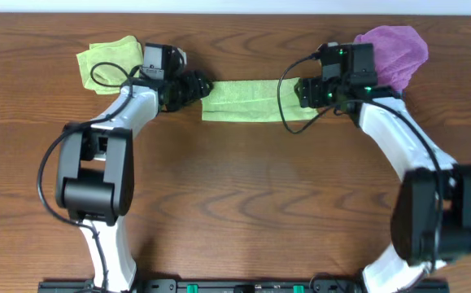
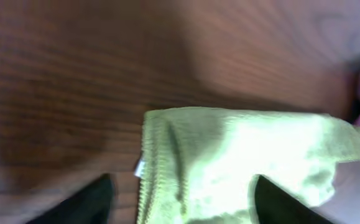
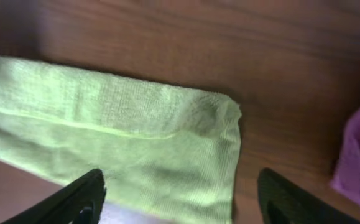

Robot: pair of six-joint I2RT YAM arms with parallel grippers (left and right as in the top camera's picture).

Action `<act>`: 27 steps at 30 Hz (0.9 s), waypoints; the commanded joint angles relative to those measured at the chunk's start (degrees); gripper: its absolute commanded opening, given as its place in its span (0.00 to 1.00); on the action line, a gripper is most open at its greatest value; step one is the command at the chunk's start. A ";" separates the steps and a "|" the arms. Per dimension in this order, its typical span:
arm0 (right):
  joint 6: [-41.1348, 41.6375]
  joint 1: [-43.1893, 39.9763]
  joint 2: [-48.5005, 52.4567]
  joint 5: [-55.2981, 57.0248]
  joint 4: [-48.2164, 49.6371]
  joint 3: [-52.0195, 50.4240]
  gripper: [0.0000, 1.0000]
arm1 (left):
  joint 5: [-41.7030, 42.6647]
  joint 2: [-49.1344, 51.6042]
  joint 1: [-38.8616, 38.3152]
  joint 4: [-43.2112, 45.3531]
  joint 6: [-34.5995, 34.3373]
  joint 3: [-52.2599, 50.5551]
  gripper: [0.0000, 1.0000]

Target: Fold the cloth

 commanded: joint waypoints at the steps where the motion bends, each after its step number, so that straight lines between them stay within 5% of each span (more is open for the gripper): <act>1: 5.29 -0.46 -3.89 -0.48 -2.93 0.79 0.82 | 1.79 -4.15 -0.37 0.13 0.22 0.68 0.37; 3: 6.62 -1.49 -5.29 -3.08 -5.01 0.76 0.85 | 1.81 -4.39 -0.94 0.13 -0.68 0.70 0.09; 4: 6.75 -2.21 -5.84 -4.83 -5.95 0.68 0.86 | 1.79 -4.39 -1.44 0.09 -1.51 0.70 0.06; 9: 10.73 -6.75 -6.08 -9.16 -6.80 -1.75 0.90 | -2.99 -3.82 -4.98 0.13 -1.88 0.70 0.06; 20: 24.35 -10.91 -5.92 -20.33 10.51 -17.53 0.95 | -15.87 1.40 -10.58 1.40 -1.64 0.70 0.06; 27: 26.77 -8.68 -5.75 -22.16 27.69 -18.43 0.81 | -16.33 3.48 -10.56 0.98 -1.62 0.68 0.06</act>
